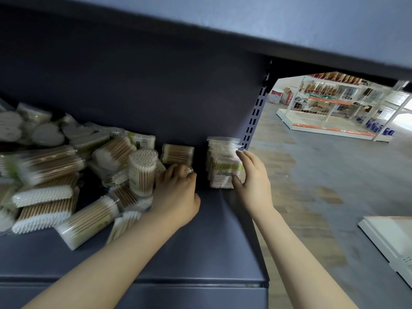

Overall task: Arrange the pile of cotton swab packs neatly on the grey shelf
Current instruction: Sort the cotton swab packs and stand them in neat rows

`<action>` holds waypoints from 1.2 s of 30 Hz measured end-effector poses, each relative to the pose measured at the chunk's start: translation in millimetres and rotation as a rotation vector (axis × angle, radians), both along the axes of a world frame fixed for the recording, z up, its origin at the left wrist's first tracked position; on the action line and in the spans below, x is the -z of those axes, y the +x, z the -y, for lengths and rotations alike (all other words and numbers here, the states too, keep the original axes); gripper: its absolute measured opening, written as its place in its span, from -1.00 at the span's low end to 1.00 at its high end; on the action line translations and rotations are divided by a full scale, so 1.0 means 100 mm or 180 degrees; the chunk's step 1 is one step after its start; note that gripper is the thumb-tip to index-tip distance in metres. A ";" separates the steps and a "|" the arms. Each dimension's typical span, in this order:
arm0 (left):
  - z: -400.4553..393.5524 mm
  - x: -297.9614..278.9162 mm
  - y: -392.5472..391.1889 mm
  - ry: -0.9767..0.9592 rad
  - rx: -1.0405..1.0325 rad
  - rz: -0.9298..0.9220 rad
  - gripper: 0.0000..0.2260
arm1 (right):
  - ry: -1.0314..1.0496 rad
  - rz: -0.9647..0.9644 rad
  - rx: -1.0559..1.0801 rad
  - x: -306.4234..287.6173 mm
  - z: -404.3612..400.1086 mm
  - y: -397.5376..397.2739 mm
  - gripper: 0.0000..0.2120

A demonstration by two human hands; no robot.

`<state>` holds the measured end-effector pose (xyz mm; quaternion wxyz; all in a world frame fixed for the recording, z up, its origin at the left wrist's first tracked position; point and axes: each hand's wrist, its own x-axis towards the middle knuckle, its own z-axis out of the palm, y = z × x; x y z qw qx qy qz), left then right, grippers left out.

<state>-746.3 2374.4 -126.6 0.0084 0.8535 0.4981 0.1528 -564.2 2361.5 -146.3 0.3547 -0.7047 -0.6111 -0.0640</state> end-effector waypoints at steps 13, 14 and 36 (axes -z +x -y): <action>0.26 -0.07 -0.17 0.0060 0.0167 0.0487 -0.69 | 0.0063 -0.0330 -0.0077 -0.09 0.28 -0.29 -0.61; 0.28 -0.09 -0.21 0.0121 0.0167 0.0566 -0.69 | 0.0067 -0.0355 -0.0094 -0.10 0.30 -0.33 -0.64; 0.39 -0.16 -1.46 0.0374 -0.0348 0.1071 -0.85 | 0.0185 -0.0477 -0.0477 -0.33 0.40 -1.45 -0.80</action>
